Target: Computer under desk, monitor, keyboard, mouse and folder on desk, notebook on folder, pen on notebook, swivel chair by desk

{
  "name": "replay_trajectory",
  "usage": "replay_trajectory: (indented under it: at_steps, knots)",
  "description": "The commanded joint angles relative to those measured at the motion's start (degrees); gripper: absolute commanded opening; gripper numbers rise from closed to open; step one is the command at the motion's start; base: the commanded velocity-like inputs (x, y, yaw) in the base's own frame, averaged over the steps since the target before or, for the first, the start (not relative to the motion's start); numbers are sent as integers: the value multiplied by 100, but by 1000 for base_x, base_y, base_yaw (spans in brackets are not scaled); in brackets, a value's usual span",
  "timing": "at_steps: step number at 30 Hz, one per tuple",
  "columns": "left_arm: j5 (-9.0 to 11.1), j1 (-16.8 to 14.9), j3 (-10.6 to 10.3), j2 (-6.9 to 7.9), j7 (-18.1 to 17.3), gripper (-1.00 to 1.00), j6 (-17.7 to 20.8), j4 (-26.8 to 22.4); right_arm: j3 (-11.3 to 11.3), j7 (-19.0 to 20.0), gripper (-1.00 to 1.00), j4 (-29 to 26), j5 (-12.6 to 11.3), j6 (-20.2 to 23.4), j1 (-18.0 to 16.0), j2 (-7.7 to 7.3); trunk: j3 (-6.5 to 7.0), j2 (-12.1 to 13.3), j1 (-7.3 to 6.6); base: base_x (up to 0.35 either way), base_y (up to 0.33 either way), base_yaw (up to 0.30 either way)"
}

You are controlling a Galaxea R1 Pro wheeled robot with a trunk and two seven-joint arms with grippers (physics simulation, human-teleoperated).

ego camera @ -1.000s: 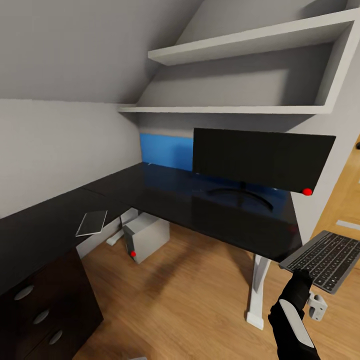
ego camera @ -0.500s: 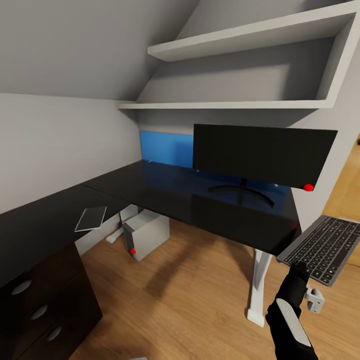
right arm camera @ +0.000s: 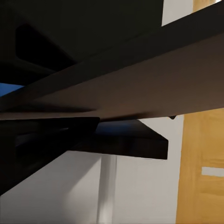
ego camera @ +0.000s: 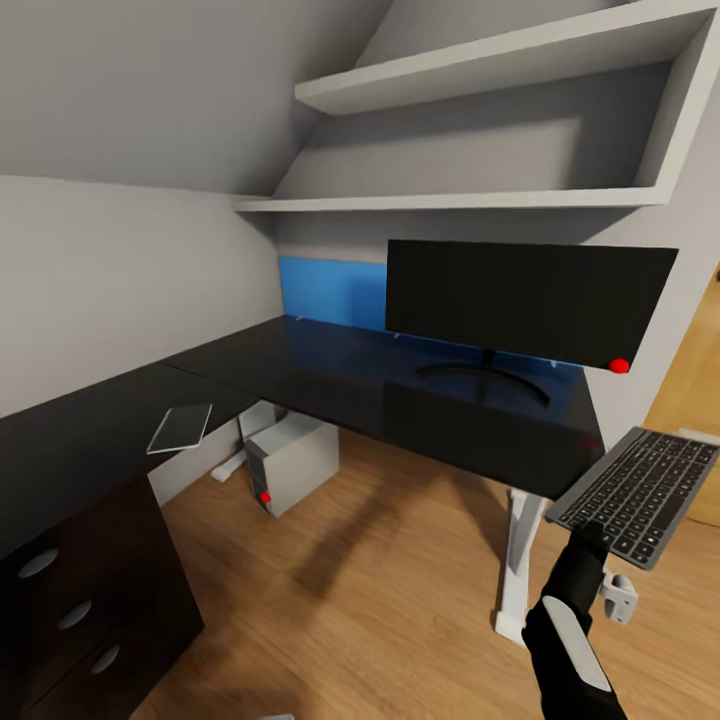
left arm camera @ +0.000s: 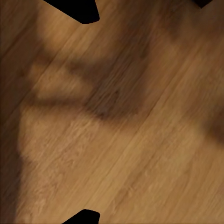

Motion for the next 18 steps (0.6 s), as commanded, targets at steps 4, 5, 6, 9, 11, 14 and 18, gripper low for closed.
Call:
replay_trajectory:
  at_steps: [4, 5, 6, 9, 11, 14, 18]
  knots:
    - [60, -3, -29, 12, 43, 100, -3, -4, 88, 51, -100, 14, -184, 47, -2, 24, -79, -164, 88, 0, 0, 0]
    - [60, -4, -30, 13, 43, 100, -3, -4, 95, 50, -100, 16, -186, 48, -2, 25, -97, -204, 110, 0, 0, 0]
    - [60, -1, -29, 13, 43, 100, -3, -4, 100, 49, -100, 17, -187, 47, -2, 26, -115, -244, 132, 0, 0, 0]
    - [60, -3, -32, 14, 40, 100, -9, -4, 108, 48, -100, 17, -188, 50, -2, 27, -168, -365, 198, 0, 0, 0]
    - [60, -3, -29, 14, 37, 100, -7, -4, 110, 48, -100, 18, -188, 50, -2, 28, -204, -445, 242, 0, 0, 0]
    - [60, -3, -30, 14, 35, 100, -5, -4, 113, 48, -100, 18, -189, 55, -2, 28, -258, -565, 308, 0, 0, 0]
    - [67, -1, -28, 22, 34, 100, -10, -4, 117, 8, -100, 22, -194, 90, -2, 28, -294, -645, 352, 0, 0, 0]
